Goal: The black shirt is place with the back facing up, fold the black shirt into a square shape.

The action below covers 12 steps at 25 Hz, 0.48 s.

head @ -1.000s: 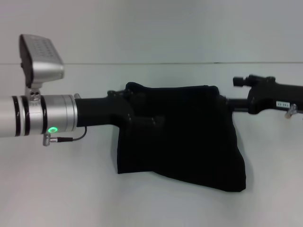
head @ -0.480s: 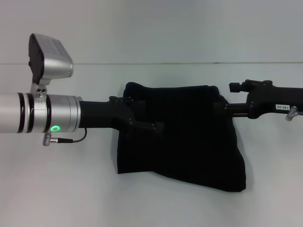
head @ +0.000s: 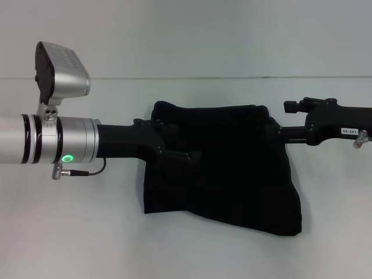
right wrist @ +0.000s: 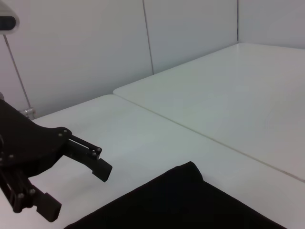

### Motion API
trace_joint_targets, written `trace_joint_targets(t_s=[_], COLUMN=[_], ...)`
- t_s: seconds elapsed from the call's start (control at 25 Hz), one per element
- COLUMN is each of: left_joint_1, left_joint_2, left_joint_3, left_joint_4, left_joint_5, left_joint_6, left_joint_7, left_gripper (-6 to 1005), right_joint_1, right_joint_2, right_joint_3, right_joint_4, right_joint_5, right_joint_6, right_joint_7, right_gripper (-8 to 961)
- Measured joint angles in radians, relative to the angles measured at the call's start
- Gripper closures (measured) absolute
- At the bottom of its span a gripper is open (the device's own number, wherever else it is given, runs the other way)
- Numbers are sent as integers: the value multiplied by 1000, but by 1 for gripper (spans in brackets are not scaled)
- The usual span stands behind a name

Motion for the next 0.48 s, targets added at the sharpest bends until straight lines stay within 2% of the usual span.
trace_joint_targets(t_s=[0.48], left_joint_1=[0], left_joint_2=[-1], left_joint_3=[0], left_joint_4=[-8], left_joint_5=[0], left_joint_6=[-24], left_joint_7=[-1], left_gripper=[48], right_joint_1=[0], right_joint_2=[-9], right_joint_3=[0], right_joint_4=[0], right_joint_5=[0], right_joint_6=[2], right_joint_7=[1], right_gripper=[38])
